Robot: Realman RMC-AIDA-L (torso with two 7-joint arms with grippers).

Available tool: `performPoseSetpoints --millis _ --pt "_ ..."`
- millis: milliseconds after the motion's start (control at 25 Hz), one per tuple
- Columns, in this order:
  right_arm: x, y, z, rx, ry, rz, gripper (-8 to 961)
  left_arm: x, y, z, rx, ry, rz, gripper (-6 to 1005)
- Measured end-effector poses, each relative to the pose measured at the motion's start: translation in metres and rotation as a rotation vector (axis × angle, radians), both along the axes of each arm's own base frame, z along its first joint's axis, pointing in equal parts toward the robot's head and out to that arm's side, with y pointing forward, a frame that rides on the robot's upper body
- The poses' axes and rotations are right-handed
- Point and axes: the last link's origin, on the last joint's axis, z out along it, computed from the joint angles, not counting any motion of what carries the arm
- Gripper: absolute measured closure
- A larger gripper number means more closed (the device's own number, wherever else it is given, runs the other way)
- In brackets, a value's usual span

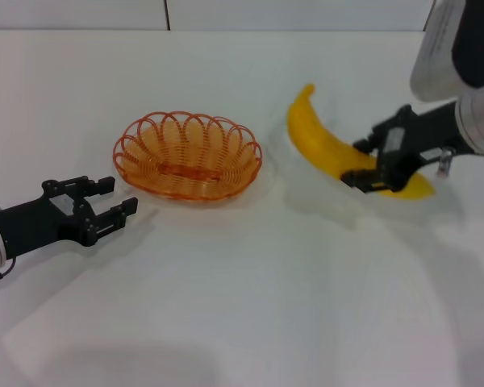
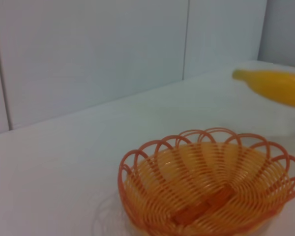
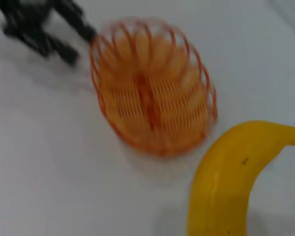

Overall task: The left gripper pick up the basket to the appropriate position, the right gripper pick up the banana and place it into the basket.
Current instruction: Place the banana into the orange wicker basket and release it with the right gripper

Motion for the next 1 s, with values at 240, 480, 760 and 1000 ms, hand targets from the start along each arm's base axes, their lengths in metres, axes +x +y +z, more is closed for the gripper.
performPoseSetpoints --millis 240,480,760,1000 --pt "-0.025 0.002 -0.003 -0.021 0.137 0.150 426 0.000 0.000 0.000 0.003 -0.002 0.000 468" --pt "-0.049 0.011 -0.023 -0.035 0.200 0.252 409 0.001 0.001 0.001 0.004 -0.001 -0.003 472" --pt "-0.072 0.022 -0.066 -0.052 0.179 0.325 389 0.002 0.002 0.000 0.004 -0.001 -0.008 472" --pt "-0.080 0.026 -0.094 -0.067 0.133 0.362 372 0.004 0.003 -0.001 0.002 0.004 -0.022 472"
